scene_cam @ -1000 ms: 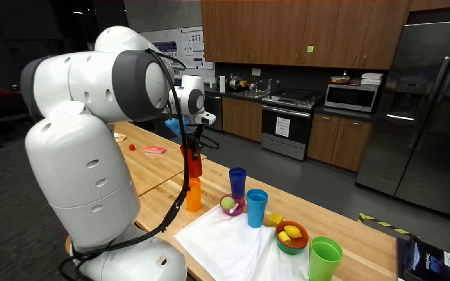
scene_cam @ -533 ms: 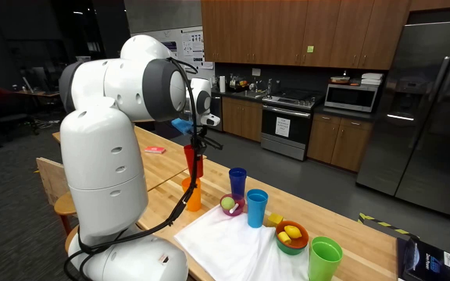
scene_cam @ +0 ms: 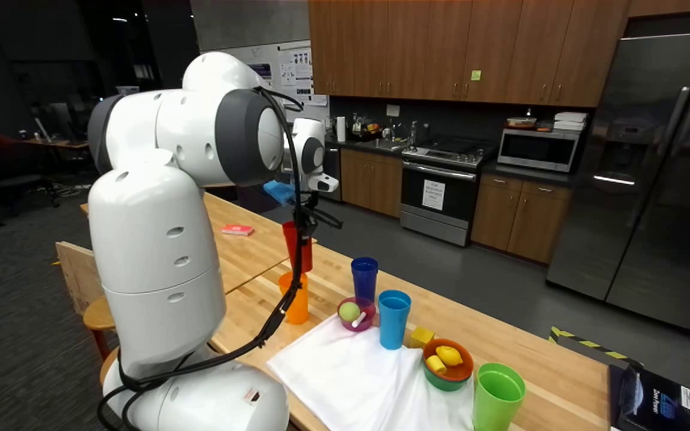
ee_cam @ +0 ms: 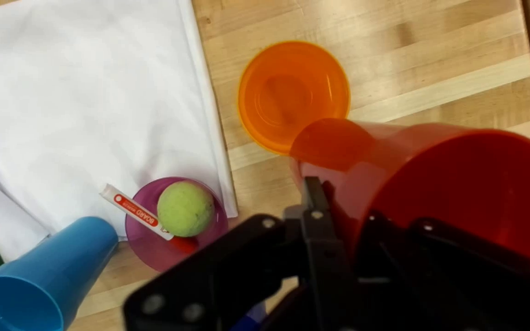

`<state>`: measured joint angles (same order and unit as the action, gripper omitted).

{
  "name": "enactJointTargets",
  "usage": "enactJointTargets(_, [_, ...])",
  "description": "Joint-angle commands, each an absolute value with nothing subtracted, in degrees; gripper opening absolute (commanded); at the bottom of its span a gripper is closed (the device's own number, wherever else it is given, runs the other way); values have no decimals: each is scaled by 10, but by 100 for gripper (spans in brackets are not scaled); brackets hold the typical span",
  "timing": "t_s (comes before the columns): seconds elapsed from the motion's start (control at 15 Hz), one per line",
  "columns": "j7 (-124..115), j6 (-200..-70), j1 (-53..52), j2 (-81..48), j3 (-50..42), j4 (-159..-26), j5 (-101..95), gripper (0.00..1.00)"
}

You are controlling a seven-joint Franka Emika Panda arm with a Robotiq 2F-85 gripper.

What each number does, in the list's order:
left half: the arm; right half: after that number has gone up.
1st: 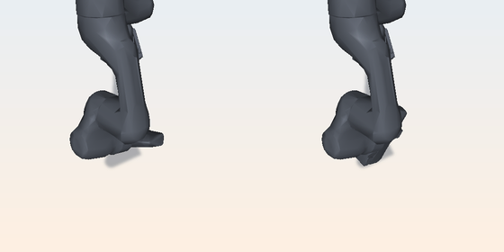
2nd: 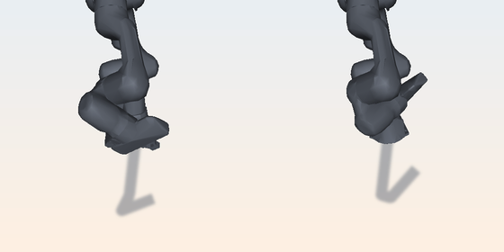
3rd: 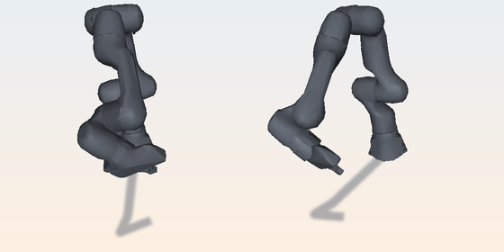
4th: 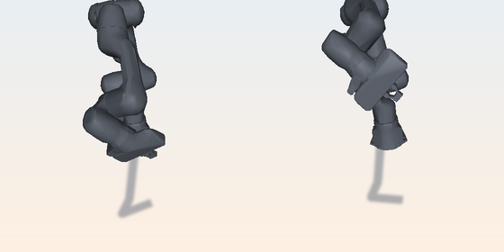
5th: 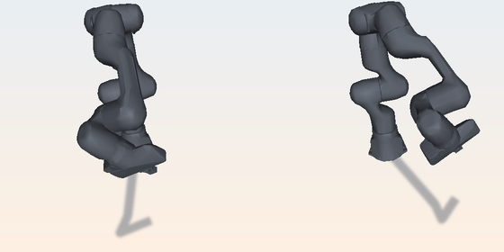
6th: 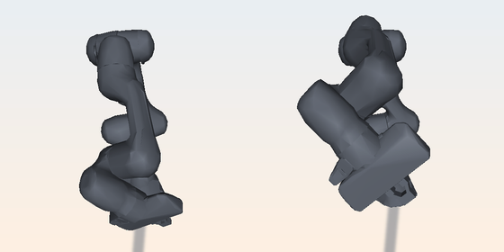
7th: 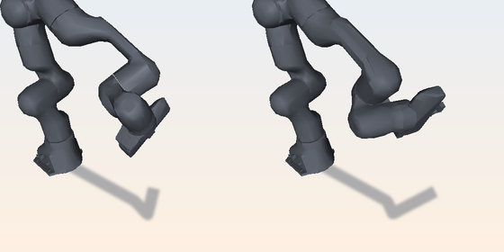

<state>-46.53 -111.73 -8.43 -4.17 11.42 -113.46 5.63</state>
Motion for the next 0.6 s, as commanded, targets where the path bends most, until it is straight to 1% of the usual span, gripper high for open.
enactJointTargets(0.0, [-443,-1124,-87,12,101,-1200,76,2])
enactJointTargets(0.53, [-405,-1142,-71,113,85,-1315,122,2])
